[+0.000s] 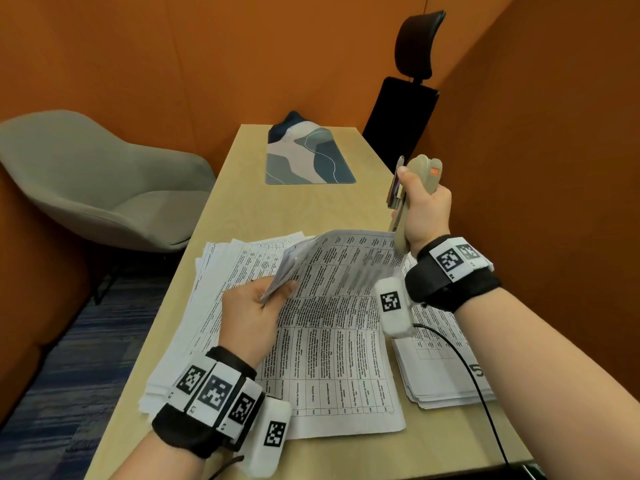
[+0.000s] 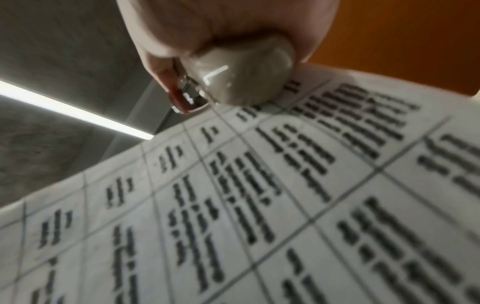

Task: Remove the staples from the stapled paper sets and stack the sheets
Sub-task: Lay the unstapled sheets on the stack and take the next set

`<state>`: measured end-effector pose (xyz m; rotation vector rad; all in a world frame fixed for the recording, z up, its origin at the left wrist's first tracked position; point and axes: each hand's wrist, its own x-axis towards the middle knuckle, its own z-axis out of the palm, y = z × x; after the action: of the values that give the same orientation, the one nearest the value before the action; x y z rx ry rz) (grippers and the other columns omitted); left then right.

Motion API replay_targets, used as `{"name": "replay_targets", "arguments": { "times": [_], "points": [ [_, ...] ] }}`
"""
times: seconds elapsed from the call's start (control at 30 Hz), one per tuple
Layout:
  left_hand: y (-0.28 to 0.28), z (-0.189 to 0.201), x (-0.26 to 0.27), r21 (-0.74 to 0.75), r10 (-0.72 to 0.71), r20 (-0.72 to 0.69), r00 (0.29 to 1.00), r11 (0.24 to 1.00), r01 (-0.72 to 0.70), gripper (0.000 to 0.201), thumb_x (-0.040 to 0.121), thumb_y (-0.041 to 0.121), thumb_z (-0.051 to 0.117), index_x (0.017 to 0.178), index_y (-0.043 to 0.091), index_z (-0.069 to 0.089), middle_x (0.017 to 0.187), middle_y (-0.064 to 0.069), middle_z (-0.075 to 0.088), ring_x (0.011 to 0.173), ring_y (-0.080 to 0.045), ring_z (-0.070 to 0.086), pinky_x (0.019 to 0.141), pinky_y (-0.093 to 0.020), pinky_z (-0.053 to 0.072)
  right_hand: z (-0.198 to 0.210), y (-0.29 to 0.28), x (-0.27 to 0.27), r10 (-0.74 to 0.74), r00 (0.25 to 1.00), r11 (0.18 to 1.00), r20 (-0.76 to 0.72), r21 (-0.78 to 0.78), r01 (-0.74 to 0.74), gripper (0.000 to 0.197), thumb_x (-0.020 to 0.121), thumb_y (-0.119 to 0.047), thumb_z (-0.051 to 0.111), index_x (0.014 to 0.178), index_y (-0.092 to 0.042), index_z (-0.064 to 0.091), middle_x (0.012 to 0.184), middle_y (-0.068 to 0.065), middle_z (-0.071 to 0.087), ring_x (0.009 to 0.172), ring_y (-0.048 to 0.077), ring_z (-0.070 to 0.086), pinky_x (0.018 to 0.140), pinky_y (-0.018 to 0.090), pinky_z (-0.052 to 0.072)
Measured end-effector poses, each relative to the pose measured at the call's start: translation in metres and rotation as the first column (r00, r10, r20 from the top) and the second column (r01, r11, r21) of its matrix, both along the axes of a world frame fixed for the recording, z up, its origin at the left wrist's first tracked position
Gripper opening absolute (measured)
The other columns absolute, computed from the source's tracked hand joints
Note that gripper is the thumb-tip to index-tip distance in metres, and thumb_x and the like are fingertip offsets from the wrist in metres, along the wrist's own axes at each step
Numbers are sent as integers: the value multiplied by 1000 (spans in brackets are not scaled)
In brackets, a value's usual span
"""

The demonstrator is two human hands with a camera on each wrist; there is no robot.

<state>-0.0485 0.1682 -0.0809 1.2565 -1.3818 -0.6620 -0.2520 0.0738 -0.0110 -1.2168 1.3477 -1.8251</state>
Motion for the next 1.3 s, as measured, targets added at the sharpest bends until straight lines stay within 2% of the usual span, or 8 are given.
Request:
{"name": "replay_targets", "arguments": {
  "times": [0.23, 0.4, 0.53, 0.63, 0.8, 1.0, 1.13, 1.3],
  "points": [
    [-3, -3, 2, 31, 25, 0, 1000, 999, -25, 45, 85, 21, 64, 48, 4, 44, 43, 5, 35, 44, -5, 29, 44, -16, 21, 4, 6, -3, 2, 991, 999, 134, -53, 5, 23, 69, -41, 63, 76, -19, 60, 74, 3, 63, 71, 22, 61, 79, 47, 53],
    [-6, -3, 7, 73, 77, -15, 997, 994, -76, 45, 87, 21, 63, 57, -9, 48, 56, -15, 43, 56, -17, 36, 54, -27, 26, 23, 16, -24, 230, 931, 960, 285, -223, -169, 30, 71, -44, 62, 79, -16, 66, 74, 0, 67, 68, 14, 62, 62, 27, 50],
    [-3, 4, 0, 77, 62, 24, 998, 995, -63, 48, 86, 17, 63, 47, 12, 35, 46, 3, 30, 48, -13, 25, 44, -17, 19, 22, 26, -25, 515, 850, 857, -114, 69, -510, 36, 64, -44, 68, 85, -15, 68, 114, 23, 63, 77, 16, 65, 67, 24, 54],
    [-3, 6, -3, 81, 50, 27, 998, 995, -52, 51, 86, 17, 63, 45, 14, 34, 39, 9, 29, 43, -6, 24, 40, -16, 22, 11, 31, -19, 632, 722, 761, -281, 401, -510, 37, 69, -39, 69, 92, -13, 60, 87, 9, 71, 60, 8, 64, 62, 27, 51],
    [-6, 9, 1, 116, 46, 14, 999, 992, -47, 39, 87, 22, 62, 56, 5, 46, 54, -7, 37, 53, -17, 31, 42, -18, 22, 7, 37, -21, 474, 709, 874, -522, 375, -308, 20, 86, -22, 65, 69, -19, 54, 56, -11, 58, 43, -8, 53, 45, 5, 37],
    [-9, 20, -4, 179, 4, -19, 1000, 984, -1, 35, 87, 21, 63, 65, -6, 57, 63, -11, 53, 60, -18, 45, 55, -21, 36, 2, 40, -42, 368, 735, 923, -570, 321, -213, 24, 82, -37, 67, 67, -22, 54, 60, -10, 57, 50, 1, 55, 52, 14, 41],
    [-22, 36, -6, 180, 7, -69, 998, 984, 6, 24, 86, 23, 63, 79, 0, 62, 80, -14, 56, 75, -22, 52, 71, -35, 43, 4, 44, -60, 365, 870, 921, -331, 267, -285, 22, 74, -36, 59, 75, -14, 62, 68, 0, 62, 54, 6, 59, 54, 16, 47],
    [-53, 58, -25, 226, 2, -235, 972, 973, 52, 3, 88, 19, 62, 91, 16, 61, 98, -9, 66, 95, -30, 63, 89, -44, 50, 4, 56, -76, 560, 805, 775, -195, 467, -426, 20, 79, -32, 63, 83, -13, 66, 73, 1, 70, 64, 15, 64, 64, 27, 52]
  ]
}}
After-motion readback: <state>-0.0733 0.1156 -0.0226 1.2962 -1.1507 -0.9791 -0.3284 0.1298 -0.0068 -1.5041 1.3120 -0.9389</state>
